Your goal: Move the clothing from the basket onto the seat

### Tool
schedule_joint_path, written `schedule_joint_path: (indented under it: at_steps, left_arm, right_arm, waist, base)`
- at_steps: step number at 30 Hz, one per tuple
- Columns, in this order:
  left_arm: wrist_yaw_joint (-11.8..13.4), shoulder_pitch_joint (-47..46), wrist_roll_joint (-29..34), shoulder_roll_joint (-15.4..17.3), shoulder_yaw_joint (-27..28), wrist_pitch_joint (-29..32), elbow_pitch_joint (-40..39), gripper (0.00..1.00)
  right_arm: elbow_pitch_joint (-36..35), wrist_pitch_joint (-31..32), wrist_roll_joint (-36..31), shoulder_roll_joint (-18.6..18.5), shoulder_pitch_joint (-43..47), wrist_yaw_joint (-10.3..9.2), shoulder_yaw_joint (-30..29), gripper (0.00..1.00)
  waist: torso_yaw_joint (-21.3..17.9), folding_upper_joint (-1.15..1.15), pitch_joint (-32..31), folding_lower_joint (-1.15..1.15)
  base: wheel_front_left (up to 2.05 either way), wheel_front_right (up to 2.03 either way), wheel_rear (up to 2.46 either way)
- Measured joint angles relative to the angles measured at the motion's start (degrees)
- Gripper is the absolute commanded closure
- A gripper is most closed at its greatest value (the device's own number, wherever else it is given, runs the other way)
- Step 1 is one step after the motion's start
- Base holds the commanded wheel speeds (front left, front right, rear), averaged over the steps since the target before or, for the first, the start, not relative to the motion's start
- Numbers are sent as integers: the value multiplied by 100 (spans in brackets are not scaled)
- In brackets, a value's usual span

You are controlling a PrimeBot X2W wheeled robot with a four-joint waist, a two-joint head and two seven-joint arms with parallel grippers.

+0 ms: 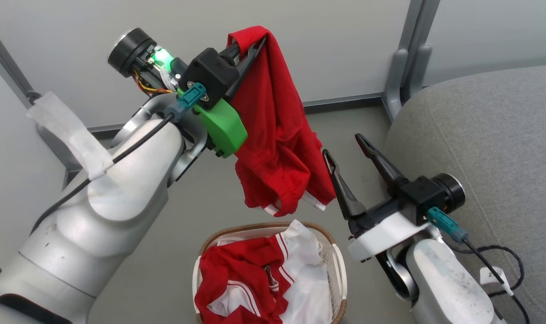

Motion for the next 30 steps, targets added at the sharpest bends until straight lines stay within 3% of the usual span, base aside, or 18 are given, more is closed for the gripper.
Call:
schedule_joint_path:
  at_steps: [7,18,20,22,23,24,29,30]
  left_arm:
    - [0,34,-51,-82,-219,87,-328,100]
    - [2,189,-101,-159,-488,162,-918,100]
    - [9,219,-108,-160,-516,164,-1006,100]
    - [11,286,-133,-153,-537,172,-1059,100]
    - [18,317,-149,-140,-539,178,-1071,100]
    - [35,339,-174,-116,-538,183,-1077,100]
    - [160,598,-345,30,-435,169,-1098,100]
    - [207,664,-394,59,-397,121,-1102,79]
  right_arm:
    - [597,1,-107,-1,-709,0,432,0]
    - [2093,0,-126,-4,-1508,0,911,0]
    - [2308,0,-4,-5,-1599,0,1048,56]
    - [2405,0,116,-4,-1690,0,1171,76]
    - [2441,0,182,-3,-1740,0,1228,94]
    - [2460,0,224,-3,-1766,0,1268,100]
    - [2481,0,309,-3,-1786,0,1368,100]
    - [2476,0,313,-3,-1794,0,1366,100]
  waist:
    - [168,0,-70,0]
    - [411,0,-132,0]
    - [443,0,-136,0]
    - [468,0,-135,0]
    - [476,0,-133,0]
    - [480,0,-130,0]
    - [465,0,-112,0]
    - [458,0,-106,0]
  base:
    - [0,0,0]
    - [0,0,0]
    - [0,0,0]
    - [0,0,0]
    - [0,0,0]
    - [0,0,0]
    - [0,0,0]
    - [0,0,0]
